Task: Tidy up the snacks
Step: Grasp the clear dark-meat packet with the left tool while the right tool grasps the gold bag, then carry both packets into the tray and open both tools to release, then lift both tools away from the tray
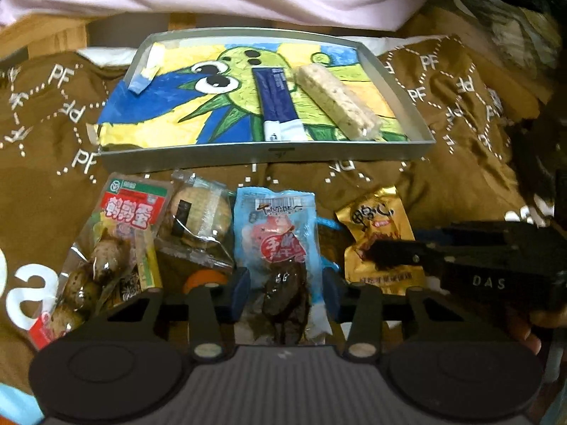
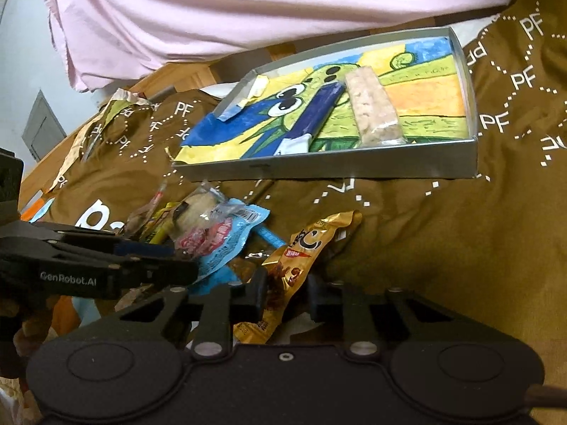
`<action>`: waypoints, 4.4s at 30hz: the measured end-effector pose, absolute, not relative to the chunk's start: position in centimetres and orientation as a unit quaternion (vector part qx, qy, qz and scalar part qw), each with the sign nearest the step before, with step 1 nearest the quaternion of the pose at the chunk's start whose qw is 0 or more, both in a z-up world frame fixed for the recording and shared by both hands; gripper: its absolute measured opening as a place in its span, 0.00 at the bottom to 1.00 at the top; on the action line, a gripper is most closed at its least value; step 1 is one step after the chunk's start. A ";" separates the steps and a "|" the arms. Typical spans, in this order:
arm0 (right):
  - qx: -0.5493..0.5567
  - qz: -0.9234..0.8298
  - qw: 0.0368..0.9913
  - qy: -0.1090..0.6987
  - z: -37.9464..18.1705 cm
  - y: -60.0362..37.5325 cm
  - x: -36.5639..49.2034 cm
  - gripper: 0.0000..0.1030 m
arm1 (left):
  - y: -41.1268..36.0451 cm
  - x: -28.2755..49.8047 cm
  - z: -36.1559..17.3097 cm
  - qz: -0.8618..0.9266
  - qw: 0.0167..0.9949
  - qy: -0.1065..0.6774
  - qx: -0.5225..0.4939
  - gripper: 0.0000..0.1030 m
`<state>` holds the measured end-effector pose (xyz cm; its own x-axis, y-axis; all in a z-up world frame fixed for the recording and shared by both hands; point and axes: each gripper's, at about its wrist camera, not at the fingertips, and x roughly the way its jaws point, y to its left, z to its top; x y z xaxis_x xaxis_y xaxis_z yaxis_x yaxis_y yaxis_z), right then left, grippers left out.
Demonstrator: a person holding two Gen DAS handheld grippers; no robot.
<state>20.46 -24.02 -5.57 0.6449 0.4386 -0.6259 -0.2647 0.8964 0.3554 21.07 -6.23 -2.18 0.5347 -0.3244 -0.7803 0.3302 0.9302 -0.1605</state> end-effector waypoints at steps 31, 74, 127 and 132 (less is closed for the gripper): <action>-0.047 0.143 0.965 0.216 -1.0 -24.0 14.6 0.21 | -8.2 21.9 3.5 -0.193 0.916 0.342 -0.085 0.46; -0.169 0.055 0.947 0.267 -2.6 -26.2 28.6 0.48 | -13.8 36.4 -0.6 -0.140 0.930 0.330 -0.077 0.63; -0.040 0.091 0.983 0.155 6.5 -19.8 10.2 0.99 | -0.7 12.2 6.3 -0.011 0.970 0.224 -0.090 1.00; -0.036 0.092 0.980 0.172 5.8 -19.1 8.4 0.99 | 0.1 9.9 5.6 -0.008 0.970 0.225 -0.091 1.00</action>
